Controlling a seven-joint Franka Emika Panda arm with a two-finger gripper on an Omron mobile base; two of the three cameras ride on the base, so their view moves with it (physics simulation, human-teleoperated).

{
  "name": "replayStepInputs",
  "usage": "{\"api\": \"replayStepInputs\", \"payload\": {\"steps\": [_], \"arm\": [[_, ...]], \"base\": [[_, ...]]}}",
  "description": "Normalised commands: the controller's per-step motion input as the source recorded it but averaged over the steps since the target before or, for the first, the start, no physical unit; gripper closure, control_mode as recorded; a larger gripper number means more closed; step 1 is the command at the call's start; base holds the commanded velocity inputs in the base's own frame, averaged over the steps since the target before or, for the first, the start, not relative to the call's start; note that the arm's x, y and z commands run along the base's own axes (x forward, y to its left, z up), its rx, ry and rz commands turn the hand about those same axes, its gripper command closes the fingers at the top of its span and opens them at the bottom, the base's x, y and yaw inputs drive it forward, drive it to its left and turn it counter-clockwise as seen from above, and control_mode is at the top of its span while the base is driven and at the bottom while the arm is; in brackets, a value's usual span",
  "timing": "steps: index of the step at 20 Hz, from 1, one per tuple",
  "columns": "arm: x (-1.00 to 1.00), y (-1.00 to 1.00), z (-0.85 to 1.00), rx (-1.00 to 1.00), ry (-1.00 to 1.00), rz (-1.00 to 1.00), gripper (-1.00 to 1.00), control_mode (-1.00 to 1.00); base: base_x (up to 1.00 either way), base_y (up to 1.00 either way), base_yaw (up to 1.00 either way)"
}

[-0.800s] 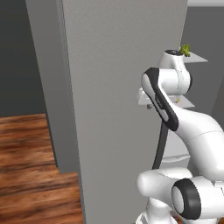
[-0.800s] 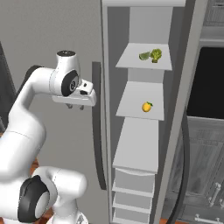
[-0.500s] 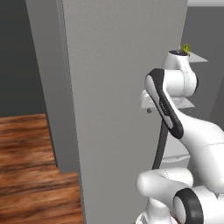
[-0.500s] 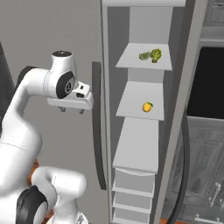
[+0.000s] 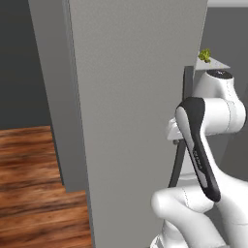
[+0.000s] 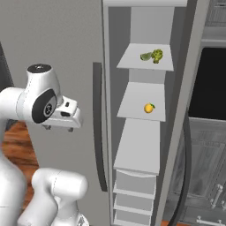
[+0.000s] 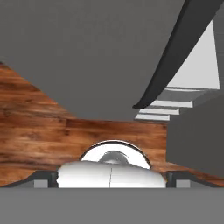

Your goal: Take the lemon wedge, broccoli, and lemon from the freezer and place them in the bowl on the counter.

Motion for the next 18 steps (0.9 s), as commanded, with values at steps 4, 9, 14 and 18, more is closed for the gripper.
{"api": "replayStepInputs", "payload": {"steps": [4, 9, 14, 18], "arm": [[-0.59, 0.00, 0.00, 0.00, 0.00, -0.03, -1.00, -1.00], [-0.29, 0.00, 0.00, 0.00, 0.00, -0.02, -1.00, -1.00], [-0.07, -0.16, 0.00, 0.00, 0.00, -0.01, -1.00, -1.00], [-0.08, -0.28, 0.01, 0.01, 0.00, -0.06, -1.00, -1.00]], "base": [[0.00, 0.00, 0.00], [0.00, 0.00, 0.00], [0.00, 0.00, 0.00], [0.00, 0.00, 0.00]]}}
